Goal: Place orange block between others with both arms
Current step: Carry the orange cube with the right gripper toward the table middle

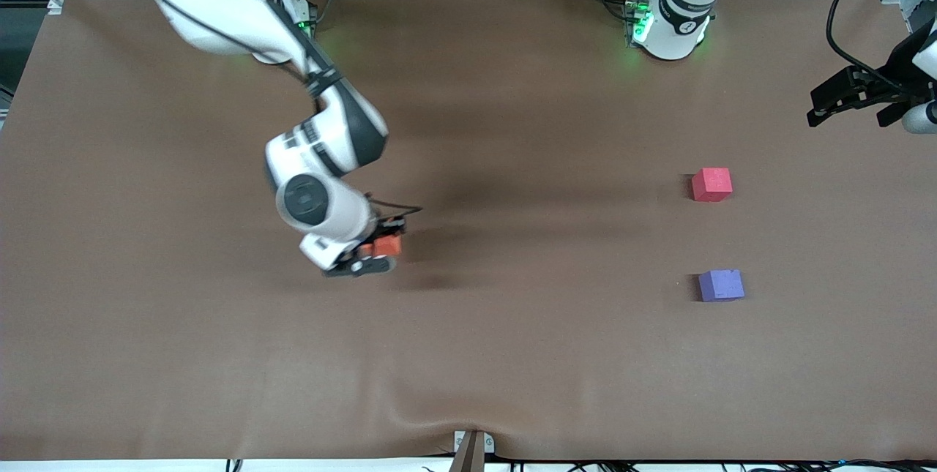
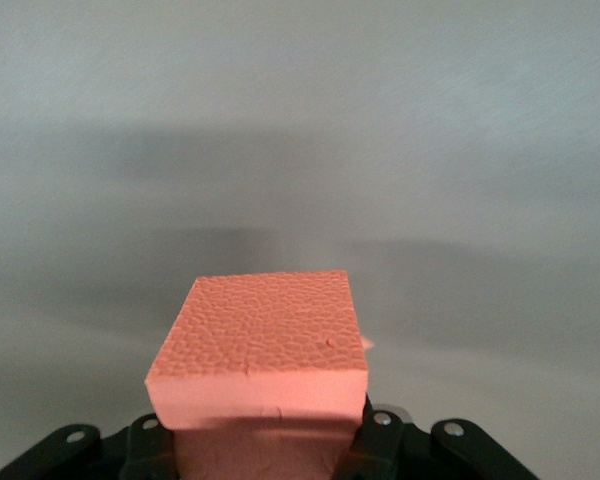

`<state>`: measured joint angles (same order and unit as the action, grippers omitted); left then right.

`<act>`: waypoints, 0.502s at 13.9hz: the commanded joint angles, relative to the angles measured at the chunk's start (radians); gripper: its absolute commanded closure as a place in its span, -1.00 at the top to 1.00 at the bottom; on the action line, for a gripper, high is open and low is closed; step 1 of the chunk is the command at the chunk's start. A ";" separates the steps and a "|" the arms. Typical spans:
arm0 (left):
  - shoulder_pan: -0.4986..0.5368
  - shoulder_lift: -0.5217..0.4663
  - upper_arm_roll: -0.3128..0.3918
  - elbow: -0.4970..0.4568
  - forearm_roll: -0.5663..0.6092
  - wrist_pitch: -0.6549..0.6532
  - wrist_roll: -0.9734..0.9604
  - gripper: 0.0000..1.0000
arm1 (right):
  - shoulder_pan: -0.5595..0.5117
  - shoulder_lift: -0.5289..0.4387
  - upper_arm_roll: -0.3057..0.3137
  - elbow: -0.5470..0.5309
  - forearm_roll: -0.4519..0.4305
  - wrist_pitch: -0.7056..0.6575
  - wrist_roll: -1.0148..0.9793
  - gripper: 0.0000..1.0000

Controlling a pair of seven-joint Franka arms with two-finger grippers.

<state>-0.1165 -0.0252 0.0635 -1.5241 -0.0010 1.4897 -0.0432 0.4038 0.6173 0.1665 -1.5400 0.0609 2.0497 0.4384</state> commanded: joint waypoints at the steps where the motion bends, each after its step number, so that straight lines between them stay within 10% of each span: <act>1: 0.003 0.005 -0.007 0.015 0.024 -0.002 0.008 1.00 | 0.102 0.010 -0.010 0.014 0.008 0.015 0.098 -1.00; 7: 0.000 0.008 -0.008 0.013 0.024 -0.002 0.008 1.00 | 0.311 0.079 -0.010 0.009 0.010 0.115 0.347 -1.00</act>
<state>-0.1169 -0.0247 0.0613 -1.5240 -0.0010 1.4897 -0.0427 0.6665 0.6661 0.1666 -1.5413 0.0614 2.1302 0.7144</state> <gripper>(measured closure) 0.000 0.449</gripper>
